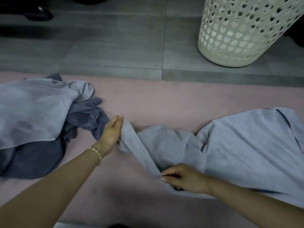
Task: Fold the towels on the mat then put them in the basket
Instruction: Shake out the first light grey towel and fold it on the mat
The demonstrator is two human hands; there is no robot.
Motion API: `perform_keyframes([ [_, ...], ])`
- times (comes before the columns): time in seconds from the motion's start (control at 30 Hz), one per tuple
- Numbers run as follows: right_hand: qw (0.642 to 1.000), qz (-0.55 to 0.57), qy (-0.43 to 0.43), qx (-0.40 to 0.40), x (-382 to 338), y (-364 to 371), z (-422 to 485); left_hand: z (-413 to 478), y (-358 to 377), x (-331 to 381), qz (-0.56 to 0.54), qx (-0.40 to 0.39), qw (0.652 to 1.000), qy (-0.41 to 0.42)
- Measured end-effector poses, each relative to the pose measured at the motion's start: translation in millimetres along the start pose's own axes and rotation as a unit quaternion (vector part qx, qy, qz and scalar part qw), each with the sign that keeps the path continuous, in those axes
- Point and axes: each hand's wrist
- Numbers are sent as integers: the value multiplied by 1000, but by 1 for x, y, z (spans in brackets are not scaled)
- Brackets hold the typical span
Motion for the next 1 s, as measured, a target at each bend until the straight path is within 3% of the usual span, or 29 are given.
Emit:
perform_keyframes([
  [0.07,999,7,35,-3,-3,2,5,-7,-19,-12,90,-48,995,19],
  [0.13,994,3,10,112,-3,-10,20,-20,-32,-32,203,-140,969,8],
  [0.2,963,-44,-41,264,3,-27,39,-33,-40,-48,268,-199,942,-23],
  [0.27,936,-119,-36,330,8,-40,56,-41,-42,-55,298,-226,926,-54],
  [0.37,930,-222,104,272,15,-42,69,-48,-37,-60,300,-199,930,-65],
  [0.43,936,-216,155,233,19,-40,72,-49,-30,-61,255,-165,947,-102],
  [0.57,958,-210,62,187,28,-30,60,-38,-19,-67,304,-172,936,-39],
  [0.7,977,-153,-28,146,41,-5,22,-40,6,-52,241,-213,947,-17],
  [0.83,986,-97,-3,139,47,-7,-4,-50,31,-47,297,-259,919,25],
  [0.93,969,40,57,239,37,-24,-2,-55,36,-50,425,-287,854,88],
  [1.0,964,18,105,245,31,-30,4,-62,37,-49,427,-280,851,122],
])
Point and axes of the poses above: each hand's wrist, its own z-axis towards the middle knuckle, its own y-axis out of the palm, x = y × z, and after that the axes turned 9 degrees about x, right-handed
